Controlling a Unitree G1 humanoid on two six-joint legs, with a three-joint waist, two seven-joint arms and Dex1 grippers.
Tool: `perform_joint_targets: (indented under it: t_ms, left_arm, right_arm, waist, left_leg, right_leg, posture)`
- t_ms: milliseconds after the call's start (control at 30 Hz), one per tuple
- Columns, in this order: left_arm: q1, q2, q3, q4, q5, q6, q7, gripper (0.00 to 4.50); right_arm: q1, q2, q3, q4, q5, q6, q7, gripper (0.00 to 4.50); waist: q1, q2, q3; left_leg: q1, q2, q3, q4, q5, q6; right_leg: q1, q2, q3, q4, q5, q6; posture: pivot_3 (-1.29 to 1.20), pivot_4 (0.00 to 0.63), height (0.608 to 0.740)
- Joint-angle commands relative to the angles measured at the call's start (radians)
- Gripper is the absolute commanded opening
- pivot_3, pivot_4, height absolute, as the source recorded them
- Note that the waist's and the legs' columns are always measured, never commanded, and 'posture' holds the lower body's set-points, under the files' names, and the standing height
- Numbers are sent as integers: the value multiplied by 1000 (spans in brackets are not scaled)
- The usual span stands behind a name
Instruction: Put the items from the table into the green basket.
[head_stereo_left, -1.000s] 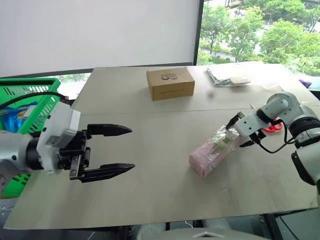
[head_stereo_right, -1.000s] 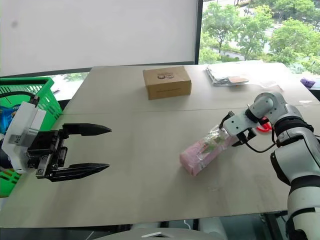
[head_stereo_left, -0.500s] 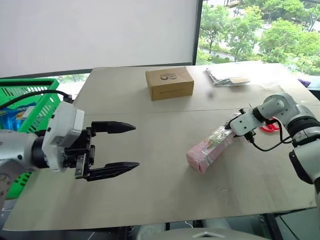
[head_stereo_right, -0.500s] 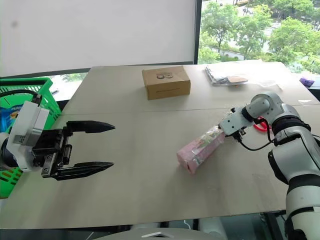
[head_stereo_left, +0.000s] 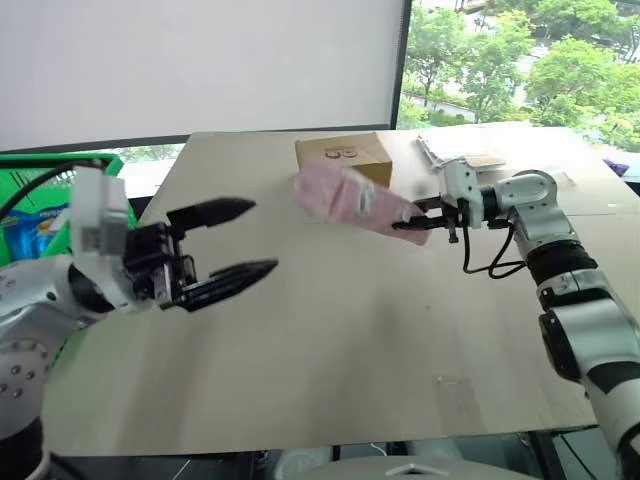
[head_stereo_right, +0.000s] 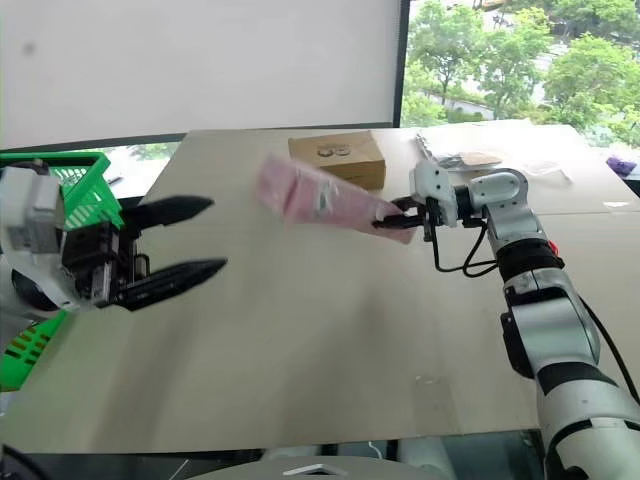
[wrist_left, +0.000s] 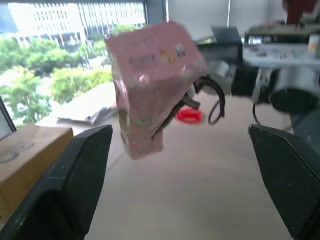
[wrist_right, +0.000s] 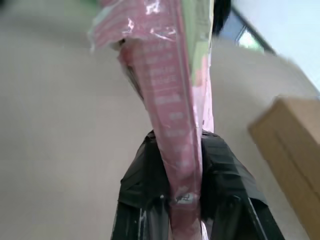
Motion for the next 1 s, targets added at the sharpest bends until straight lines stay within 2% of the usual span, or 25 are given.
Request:
perform_joint_targets:
  t_ms: [33, 100, 200, 533, 633, 767, 900, 1000]
  left_arm:
    - [-69, -26, -4, 20, -79, -15, 80, 4500]
    - [-113, -48, -30, 28, -128, -13, 102, 4500]
    - [-178, -79, -114, 29, -119, -18, 113, 4500]
    - [-282, -83, -260, 63, -67, -11, 91, 4500]
    - [-296, -88, -264, 69, -96, 0, 89, 3660]
    - [-293, -76, -260, 69, -132, 26, 86, 1675]
    - [-304, -76, -269, 86, -101, 24, 106, 125]
    - [-322, -83, -278, 98, -72, 15, 125, 95]
  right_arm:
    - [39, -9, -51, -335, 201, 365, -72, 165]
    - [65, -15, -35, -462, 256, 474, -94, 165]
    - [92, -14, 16, -573, 248, 506, -114, 165]
    - [83, 22, 75, -673, 270, 584, -147, 165]
    - [96, 19, 84, -684, 268, 583, -147, 165]
    - [112, 13, 77, -699, 279, 593, -157, 165]
    - [124, 11, 76, -705, 280, 594, -171, 165]
    - [137, 16, 63, -712, 291, 599, -189, 165]
  waist:
    - [8, 0, 0]
    - [10, 0, 0]
    - [10, -1, -1]
    - [-6, -2, -1]
    - [-6, -2, -1]
    - [-6, -2, -1]
    - [-6, -2, -1]
    - [-6, -2, -1]
  left_leg:
    - [-1, -1, -1, 0, 0, 0]
    - [-1, -3, -1, 0, 0, 0]
    - [-1, -4, 0, 0, 0, 0]
    - [1, -3, 2, 0, 0, 0]
    - [0, -3, 2, 0, 0, 0]
    - [0, -3, 3, 0, 0, 0]
    - [0, -3, 2, 0, 0, 0]
    - [1, -3, 3, 0, 0, 0]
  right_leg:
    - [-1, -1, -1, 0, 0, 0]
    - [-1, -3, -3, 0, 0, 0]
    - [0, -4, -3, 0, 0, 1]
    - [0, 4, -2, 0, 0, 1]
    - [0, 4, -2, 0, 0, 1]
    - [0, 4, -2, -1, 0, 1]
    - [0, 4, -1, 0, 0, 1]
    - [0, 4, -1, 0, 0, 1]
  posture:
    - [157, 0, 724]
    - [148, 0, 724]
    - [142, 0, 724]
    - [126, 0, 724]
    - [124, 0, 724]
    - [118, 0, 724]
    - [113, 0, 724]
    - [111, 0, 724]
